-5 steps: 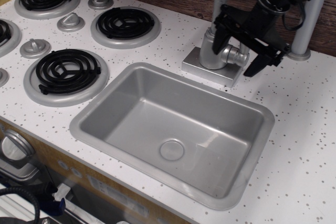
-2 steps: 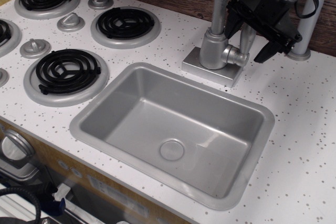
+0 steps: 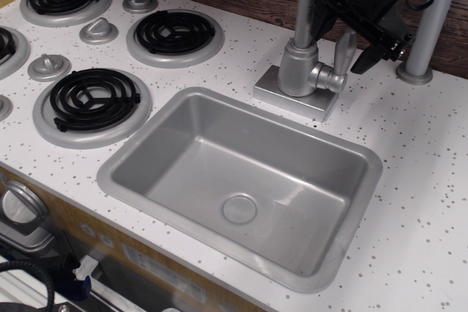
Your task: Lever vertical to front
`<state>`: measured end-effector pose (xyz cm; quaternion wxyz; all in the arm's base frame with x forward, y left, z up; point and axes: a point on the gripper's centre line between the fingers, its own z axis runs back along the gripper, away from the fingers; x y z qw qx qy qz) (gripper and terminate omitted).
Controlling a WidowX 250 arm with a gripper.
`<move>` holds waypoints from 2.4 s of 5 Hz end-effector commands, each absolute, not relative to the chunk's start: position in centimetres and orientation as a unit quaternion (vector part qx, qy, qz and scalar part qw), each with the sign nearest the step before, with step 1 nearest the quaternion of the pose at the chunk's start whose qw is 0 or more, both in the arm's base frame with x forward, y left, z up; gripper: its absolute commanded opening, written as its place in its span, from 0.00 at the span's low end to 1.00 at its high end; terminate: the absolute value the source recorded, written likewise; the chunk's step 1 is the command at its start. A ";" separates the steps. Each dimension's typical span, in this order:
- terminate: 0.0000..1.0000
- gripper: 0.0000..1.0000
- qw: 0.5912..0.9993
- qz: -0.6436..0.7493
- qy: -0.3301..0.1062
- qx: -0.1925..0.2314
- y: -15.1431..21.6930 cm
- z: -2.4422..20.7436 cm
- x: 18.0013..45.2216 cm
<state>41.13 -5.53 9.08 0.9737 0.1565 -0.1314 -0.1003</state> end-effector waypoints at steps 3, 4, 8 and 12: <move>0.00 0.00 0.974 -0.096 -0.157 0.130 -5.1 10.9 42.7; 0.00 0.00 0.979 -0.081 -0.145 0.122 -5.4 10.7 41.9; 0.00 0.00 0.987 -0.037 -0.130 0.085 -5.2 6.4 38.9; 0.00 0.00 0.990 -0.038 -0.125 0.047 -4.5 3.7 39.6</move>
